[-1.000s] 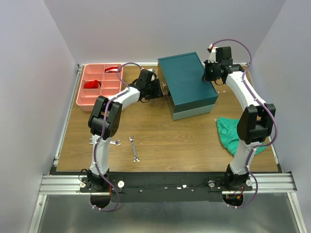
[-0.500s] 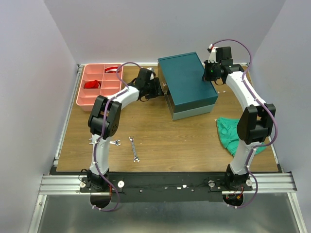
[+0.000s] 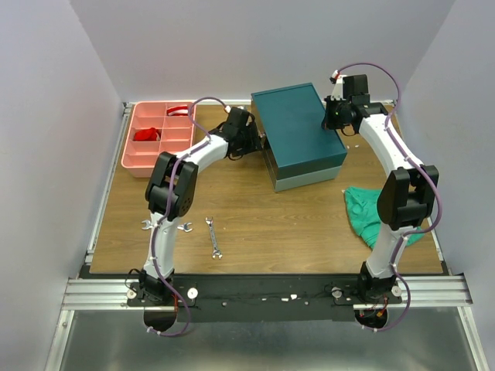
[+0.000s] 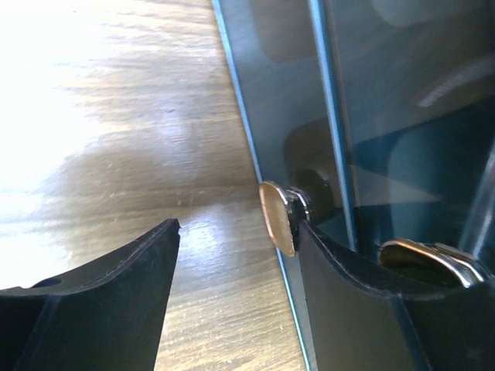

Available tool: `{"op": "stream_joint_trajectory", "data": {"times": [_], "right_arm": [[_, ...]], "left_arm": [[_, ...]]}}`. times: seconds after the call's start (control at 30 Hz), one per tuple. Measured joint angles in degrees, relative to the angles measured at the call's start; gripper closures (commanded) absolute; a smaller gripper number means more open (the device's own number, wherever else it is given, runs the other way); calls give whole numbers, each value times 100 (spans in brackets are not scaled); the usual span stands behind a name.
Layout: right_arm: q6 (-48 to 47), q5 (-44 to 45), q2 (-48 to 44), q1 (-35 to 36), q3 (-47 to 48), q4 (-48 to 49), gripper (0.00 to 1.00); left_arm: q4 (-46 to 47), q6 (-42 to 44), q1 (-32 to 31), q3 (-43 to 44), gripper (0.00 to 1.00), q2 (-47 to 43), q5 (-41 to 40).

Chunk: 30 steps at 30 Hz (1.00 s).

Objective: Sort the tools into containers

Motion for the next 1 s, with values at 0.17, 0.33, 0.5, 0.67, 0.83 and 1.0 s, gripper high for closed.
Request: {"op": "stream_joint_trajectory", "data": {"times": [0.17,0.33,0.5,0.67,0.83,1.0], "right_arm": [[-74,190,-2,17,0,20,99],[-221,431,0,15,0,61,100],[-269,494,-2,15,0,70,99],[-299,516,-2,15,0,81,99],[-299,518,0,15,0,83,99],[-302,520,0,15,0,83,99]], "left_arm": [[-192,-15,-50,-24,28,-70,-424],[-293,-13,136,-619,27,-507,-601],[-428,42,417,-1080,27,-885,-691],[-503,160,654,-1440,27,-1185,-769],[-549,299,804,-1655,26,-1373,-833],[-680,492,852,-1792,23,-1582,-953]]}}
